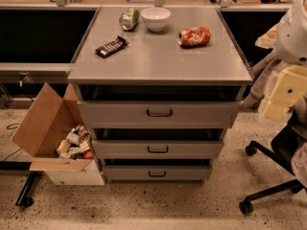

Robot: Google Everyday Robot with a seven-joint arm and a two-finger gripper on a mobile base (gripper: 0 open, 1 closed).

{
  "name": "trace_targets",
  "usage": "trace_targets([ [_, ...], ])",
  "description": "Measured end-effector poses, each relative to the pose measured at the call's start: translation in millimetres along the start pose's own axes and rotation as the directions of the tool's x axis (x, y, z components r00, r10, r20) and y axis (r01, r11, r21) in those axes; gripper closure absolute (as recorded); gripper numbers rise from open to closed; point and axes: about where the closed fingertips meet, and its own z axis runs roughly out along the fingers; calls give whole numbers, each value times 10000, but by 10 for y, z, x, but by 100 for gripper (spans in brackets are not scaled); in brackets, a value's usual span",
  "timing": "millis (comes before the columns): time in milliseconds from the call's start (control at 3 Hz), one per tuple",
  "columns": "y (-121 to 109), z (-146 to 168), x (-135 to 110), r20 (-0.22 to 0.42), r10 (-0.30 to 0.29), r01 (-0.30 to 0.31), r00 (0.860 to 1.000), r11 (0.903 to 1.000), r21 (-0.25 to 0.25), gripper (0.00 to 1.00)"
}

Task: Open middle drawer

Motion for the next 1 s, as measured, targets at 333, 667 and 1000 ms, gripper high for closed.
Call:
trace_targets([
  [333, 0, 0, 0, 0, 0, 0, 10000, 10000, 0, 0],
  [667, 51, 239, 79, 142, -55, 56, 9999, 9999, -99, 0],
  [1000, 251, 906, 244, 483, -320, 340, 9983, 9985, -420, 0],
])
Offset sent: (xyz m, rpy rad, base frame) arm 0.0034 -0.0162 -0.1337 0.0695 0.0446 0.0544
